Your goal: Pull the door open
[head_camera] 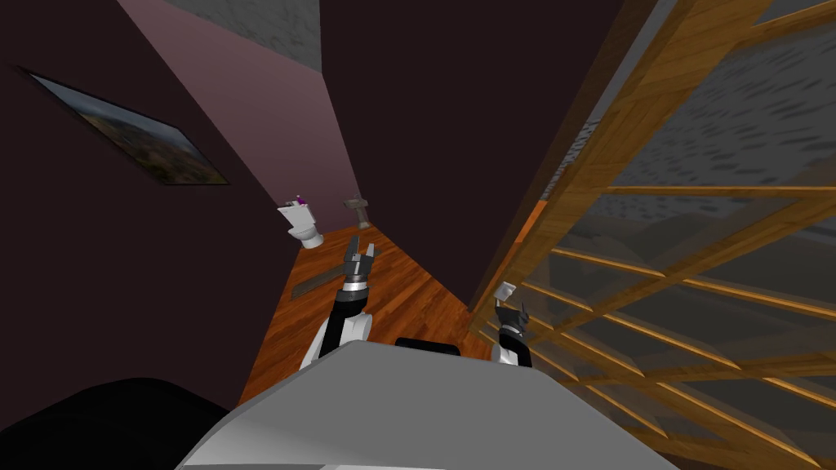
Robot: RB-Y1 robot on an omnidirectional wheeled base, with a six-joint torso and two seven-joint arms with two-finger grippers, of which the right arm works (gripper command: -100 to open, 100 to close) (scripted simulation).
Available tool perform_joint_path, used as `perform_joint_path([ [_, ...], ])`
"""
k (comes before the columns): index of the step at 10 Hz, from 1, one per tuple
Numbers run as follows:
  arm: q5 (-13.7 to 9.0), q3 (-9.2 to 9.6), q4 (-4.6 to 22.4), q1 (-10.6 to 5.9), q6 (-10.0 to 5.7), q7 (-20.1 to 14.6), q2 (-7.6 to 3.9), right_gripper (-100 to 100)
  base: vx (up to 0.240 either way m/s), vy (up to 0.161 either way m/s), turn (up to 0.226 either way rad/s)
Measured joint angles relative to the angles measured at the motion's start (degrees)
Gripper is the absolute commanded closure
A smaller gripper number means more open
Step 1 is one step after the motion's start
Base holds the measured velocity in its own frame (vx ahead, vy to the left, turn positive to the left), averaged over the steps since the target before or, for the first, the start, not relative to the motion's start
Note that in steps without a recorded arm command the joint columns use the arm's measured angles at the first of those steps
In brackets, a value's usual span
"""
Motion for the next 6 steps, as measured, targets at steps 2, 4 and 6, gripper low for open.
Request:
perform_joint_path([
  [2,-1.2,0.43,0.1,-0.25,-0.14,-2.7,0.22,-100,-0.048,0.000,0.042],
  [4,-2.9,1.02,-0.2,-0.49,-0.17,-5.7,0.66,-100,-0.071,0.003,0.052],
  [6,-4.1,1.48,-0.2,-0.67,-0.44,-8.5,0.96,-100,-0.068,-0.009,0.058],
])
